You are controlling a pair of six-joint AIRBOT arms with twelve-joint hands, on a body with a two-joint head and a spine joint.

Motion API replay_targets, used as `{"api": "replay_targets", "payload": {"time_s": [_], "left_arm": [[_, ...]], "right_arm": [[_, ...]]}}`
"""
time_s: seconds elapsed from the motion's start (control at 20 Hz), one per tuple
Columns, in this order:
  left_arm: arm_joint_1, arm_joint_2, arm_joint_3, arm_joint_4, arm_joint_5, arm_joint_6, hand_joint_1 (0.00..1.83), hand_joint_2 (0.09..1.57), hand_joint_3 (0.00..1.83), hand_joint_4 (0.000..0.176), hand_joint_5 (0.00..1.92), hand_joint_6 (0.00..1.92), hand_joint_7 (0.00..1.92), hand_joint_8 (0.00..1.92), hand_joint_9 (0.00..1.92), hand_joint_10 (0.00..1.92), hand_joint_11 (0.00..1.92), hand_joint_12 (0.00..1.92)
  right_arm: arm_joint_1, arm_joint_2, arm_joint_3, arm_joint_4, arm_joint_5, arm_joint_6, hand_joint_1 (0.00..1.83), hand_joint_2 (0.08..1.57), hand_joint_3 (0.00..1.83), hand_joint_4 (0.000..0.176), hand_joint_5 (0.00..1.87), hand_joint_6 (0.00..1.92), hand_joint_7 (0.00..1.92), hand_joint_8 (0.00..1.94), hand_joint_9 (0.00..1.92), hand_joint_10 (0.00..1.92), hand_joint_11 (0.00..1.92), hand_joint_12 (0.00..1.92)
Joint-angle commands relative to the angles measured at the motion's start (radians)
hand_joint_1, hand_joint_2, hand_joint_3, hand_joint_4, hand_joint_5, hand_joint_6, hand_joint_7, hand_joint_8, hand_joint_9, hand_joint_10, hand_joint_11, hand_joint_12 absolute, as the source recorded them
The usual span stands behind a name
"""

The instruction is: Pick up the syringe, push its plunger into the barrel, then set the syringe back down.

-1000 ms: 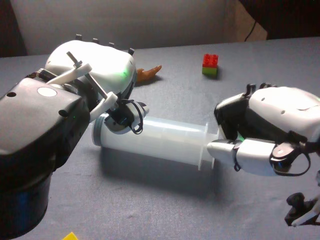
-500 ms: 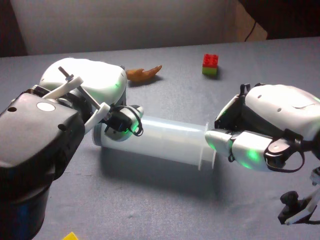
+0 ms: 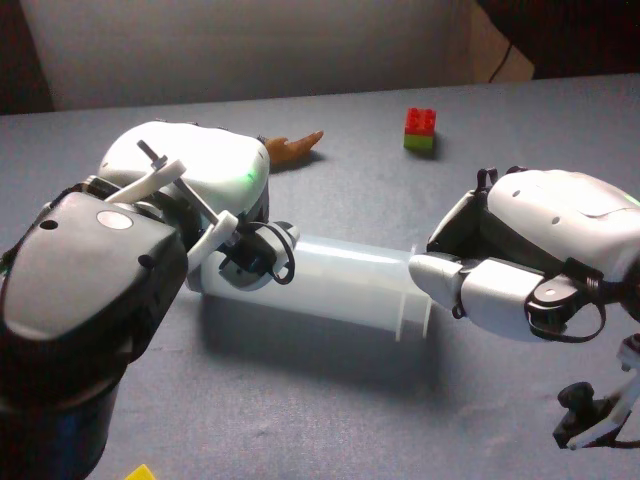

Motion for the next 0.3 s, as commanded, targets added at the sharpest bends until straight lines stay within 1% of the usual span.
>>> {"api": "replay_targets", "payload": {"time_s": [0.0,0.1,0.25], "left_arm": [[-0.003,-0.002,0.001,0.077,-0.041,-0.002,0.43,1.42,0.00,0.000,1.18,1.92,1.28,1.92,1.33,1.92,1.43,1.92],[-0.003,-0.002,0.001,0.077,-0.041,-0.003,0.46,1.40,0.00,0.000,1.18,1.92,1.27,1.92,1.33,1.92,1.42,1.92],[-0.001,-0.003,0.000,0.077,-0.041,-0.004,0.48,1.39,0.00,0.000,1.17,1.92,1.29,1.92,1.34,1.92,1.44,1.92]], "right_arm": [[0.011,0.001,-0.003,-0.044,0.082,0.009,0.52,1.42,0.00,0.000,1.15,1.92,1.34,1.94,1.52,1.92,1.67,1.92],[0.011,0.001,-0.003,-0.044,0.082,0.009,0.50,1.42,0.00,0.000,1.16,1.92,1.35,1.94,1.52,1.92,1.68,1.92],[0.011,0.001,-0.002,-0.044,0.083,0.009,0.56,1.40,0.00,0.000,1.15,1.92,1.33,1.94,1.52,1.92,1.68,1.92]]}}
